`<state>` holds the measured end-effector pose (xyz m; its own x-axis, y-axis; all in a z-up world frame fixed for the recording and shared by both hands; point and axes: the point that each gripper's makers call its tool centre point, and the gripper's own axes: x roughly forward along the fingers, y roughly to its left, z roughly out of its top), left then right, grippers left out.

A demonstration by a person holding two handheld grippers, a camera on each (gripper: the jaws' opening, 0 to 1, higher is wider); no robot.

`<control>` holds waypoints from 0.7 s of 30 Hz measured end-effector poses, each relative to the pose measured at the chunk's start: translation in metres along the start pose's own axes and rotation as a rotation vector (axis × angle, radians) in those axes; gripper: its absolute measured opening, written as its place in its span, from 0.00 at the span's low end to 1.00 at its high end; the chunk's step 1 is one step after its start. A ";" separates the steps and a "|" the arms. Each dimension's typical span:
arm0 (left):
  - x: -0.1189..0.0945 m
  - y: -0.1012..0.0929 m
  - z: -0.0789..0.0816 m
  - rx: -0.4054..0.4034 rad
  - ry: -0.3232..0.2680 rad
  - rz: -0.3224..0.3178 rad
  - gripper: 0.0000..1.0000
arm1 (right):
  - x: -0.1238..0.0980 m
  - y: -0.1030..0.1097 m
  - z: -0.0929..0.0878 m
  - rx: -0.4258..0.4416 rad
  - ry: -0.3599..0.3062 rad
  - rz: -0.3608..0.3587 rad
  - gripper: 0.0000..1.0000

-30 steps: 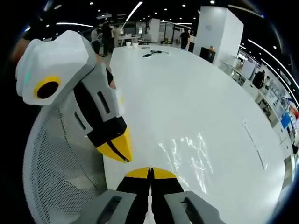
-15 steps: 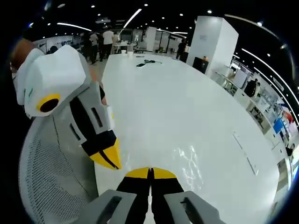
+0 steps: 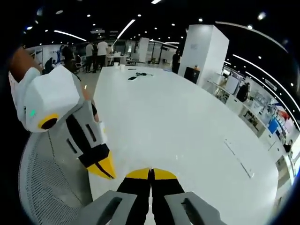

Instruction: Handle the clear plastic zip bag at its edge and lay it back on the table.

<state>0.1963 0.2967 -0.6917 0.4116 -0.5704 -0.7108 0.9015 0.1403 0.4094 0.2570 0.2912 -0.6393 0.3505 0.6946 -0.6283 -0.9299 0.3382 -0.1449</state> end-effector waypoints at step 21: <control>-0.008 0.016 0.007 -0.055 0.004 0.046 0.00 | -0.010 -0.012 0.017 0.003 -0.083 -0.079 0.00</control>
<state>0.2062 0.2980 -0.6754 0.4532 -0.5593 -0.6941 0.8876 0.2110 0.4096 0.2665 0.2907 -0.6183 0.4307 0.7157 -0.5498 -0.8987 0.3956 -0.1891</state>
